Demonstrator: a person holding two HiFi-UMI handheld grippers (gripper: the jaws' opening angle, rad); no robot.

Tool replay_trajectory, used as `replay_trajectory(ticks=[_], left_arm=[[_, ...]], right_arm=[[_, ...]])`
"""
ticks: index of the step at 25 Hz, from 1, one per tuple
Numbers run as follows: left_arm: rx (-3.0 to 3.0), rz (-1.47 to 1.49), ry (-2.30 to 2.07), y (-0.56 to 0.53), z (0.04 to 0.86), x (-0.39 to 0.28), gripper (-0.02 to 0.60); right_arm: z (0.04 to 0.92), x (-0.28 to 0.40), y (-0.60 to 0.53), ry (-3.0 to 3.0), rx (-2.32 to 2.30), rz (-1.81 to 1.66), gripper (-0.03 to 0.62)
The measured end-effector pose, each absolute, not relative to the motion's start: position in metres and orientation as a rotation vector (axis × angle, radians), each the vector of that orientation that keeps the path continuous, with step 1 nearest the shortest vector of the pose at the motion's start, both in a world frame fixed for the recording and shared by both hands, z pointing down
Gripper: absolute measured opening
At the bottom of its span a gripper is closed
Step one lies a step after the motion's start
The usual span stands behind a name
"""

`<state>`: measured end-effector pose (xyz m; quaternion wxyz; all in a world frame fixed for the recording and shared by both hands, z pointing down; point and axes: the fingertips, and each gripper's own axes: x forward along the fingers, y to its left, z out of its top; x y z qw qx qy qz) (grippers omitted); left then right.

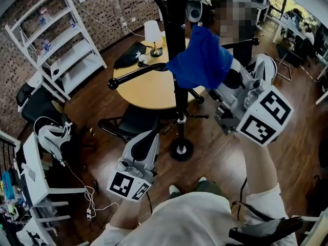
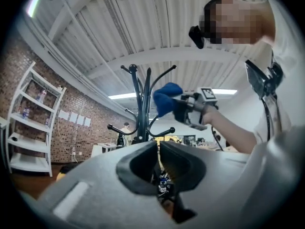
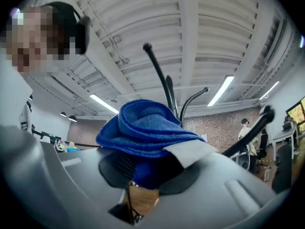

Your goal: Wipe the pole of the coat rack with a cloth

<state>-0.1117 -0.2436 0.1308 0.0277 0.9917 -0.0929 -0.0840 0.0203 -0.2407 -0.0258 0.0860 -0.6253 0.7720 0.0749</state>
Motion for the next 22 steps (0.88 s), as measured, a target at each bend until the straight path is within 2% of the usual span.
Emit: replay_trajectory(ticks=[3,6,9,14,22], left_arm=[[3.086,-0.256,-0.281,-0.247,0.131,-0.091,0.014],[3.100,-0.266,-0.361,-0.243,0.128,-0.081,0.014],[3.122,-0.237,-0.474,-0.237,0.129,-0.065,0.014],[3.081,-0.183,-0.719,-0.236,0.132,-0.046,0.014],[2.875,-0.132,-1.016,-0.221,0.181,-0.021,0.014]], right_arm=[[-0.015,0.055,-0.183,2.217,-1.960,0.304,0.094],[0.034,0.090,-0.165,2.244,-2.070,0.225,0.094],[0.071,0.100,-0.185,2.366,-1.992,0.122,0.095],[0.104,0.081,-0.236,2.602,-1.734,0.081,0.095],[0.140,0.087,-0.298,2.831,-1.508,0.004,0.095]])
